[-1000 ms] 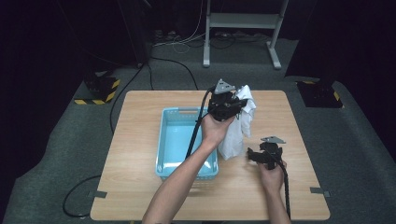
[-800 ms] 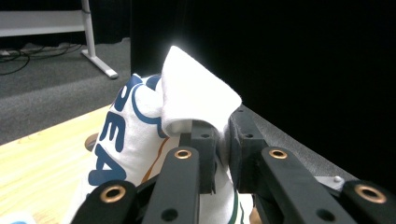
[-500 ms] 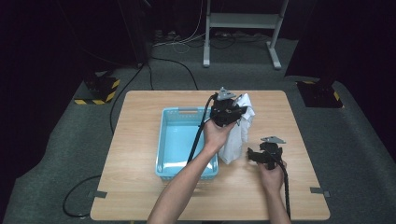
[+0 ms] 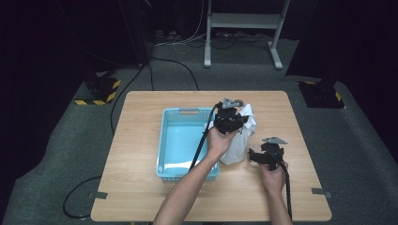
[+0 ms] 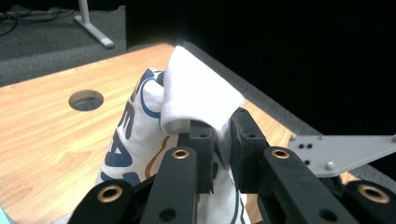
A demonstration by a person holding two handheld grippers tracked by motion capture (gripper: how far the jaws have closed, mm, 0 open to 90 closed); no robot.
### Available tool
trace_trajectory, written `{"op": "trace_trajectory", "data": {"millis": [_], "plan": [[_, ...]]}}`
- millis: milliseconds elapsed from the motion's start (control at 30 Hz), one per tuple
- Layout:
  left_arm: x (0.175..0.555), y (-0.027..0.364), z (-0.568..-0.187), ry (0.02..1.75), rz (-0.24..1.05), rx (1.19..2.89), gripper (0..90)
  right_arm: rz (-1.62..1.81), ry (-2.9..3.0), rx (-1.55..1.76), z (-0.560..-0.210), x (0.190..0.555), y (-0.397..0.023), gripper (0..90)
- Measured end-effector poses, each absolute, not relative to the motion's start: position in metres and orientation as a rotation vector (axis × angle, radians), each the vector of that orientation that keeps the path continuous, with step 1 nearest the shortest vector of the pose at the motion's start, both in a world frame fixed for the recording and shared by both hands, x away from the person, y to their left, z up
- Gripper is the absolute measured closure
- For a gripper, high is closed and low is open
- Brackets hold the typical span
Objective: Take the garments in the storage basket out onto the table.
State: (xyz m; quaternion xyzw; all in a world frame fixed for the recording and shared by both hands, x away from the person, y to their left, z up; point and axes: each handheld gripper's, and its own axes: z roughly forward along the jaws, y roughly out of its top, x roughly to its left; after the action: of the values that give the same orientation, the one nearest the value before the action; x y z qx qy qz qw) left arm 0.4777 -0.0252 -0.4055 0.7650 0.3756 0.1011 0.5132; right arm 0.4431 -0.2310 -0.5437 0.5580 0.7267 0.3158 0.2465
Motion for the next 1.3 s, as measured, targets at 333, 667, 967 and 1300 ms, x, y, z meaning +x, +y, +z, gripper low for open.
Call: {"op": "trace_trajectory", "data": {"millis": [333,667,967,1300], "plan": [[0.479,-0.028,-0.421,0.927,0.247,1.879,79.9,0.862,1.982,1.524,-0.544,0.443,-0.231,12.9],[0.48,-0.03,-0.434,0.968,0.247,1.922,77.6,0.862,1.982,1.524,-0.544,0.443,-0.231,12.9],[0.483,-0.028,-0.437,0.995,0.251,1.922,72.8,0.862,1.982,1.525,-0.544,0.443,-0.231,12.9],[0.482,-0.03,-0.439,1.012,0.24,1.936,55.5,0.862,1.982,1.525,-0.544,0.443,-0.231,12.9]]}}
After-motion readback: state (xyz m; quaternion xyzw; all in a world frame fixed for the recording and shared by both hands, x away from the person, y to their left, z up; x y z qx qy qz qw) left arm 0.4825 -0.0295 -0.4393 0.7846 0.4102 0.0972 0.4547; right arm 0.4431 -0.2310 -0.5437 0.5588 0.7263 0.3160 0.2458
